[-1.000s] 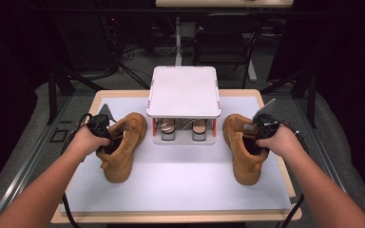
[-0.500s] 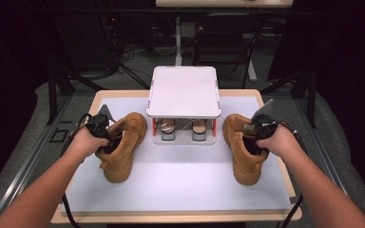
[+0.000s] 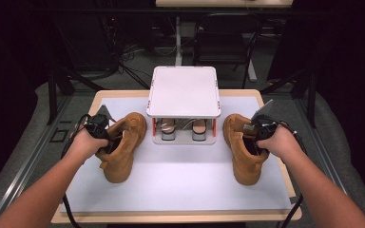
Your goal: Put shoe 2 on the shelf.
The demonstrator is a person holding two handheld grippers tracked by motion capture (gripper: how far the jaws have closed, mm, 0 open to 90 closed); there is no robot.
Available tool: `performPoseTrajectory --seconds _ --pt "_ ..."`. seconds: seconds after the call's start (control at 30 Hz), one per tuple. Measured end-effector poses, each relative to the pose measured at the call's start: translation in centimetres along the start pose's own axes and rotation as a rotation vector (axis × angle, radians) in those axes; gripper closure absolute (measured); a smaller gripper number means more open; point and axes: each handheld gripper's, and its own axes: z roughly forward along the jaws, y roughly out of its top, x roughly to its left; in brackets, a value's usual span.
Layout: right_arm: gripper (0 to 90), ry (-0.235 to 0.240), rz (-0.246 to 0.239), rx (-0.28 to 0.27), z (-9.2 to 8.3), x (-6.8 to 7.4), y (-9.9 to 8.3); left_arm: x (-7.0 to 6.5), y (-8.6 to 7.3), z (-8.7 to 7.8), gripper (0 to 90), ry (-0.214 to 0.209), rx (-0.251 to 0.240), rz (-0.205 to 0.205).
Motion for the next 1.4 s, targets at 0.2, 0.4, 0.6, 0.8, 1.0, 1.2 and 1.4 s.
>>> performPoseTrajectory --seconds 0.2,0.4,0.6,0.8,1.0,1.2,1.4 --pt "84.4 0.011 0.0 -0.008 0.0 -0.1 0.0 0.2 0.0 0.0 84.9 -0.016 -0.008 -0.01" --pt "85.4 0.049 0.017 -0.013 0.0 -0.6 -0.1 0.6 -0.1 0.1 85.7 -0.043 -0.015 -0.029" --pt "86.0 0.087 0.056 -0.016 0.0 -1.0 -0.1 0.9 0.1 0.0 86.0 -0.07 -0.003 -0.045" --pt "86.3 0.111 0.061 0.004 -0.2 -1.4 -0.1 1.3 0.2 -0.2 86.2 -0.077 -0.002 -0.057" --pt "86.5 0.138 0.116 -0.014 -0.3 -1.6 -0.1 1.1 0.8 -0.6 86.2 -0.071 0.009 -0.058" --pt "86.4 0.154 0.116 0.001 -1.0 -1.6 0.5 0.8 1.8 -0.9 86.2 -0.073 0.007 -0.075" --pt "86.4 0.176 0.15 -0.024 -1.8 -1.6 1.2 0.3 2.8 -1.2 86.1 -0.092 0.0 -0.081"
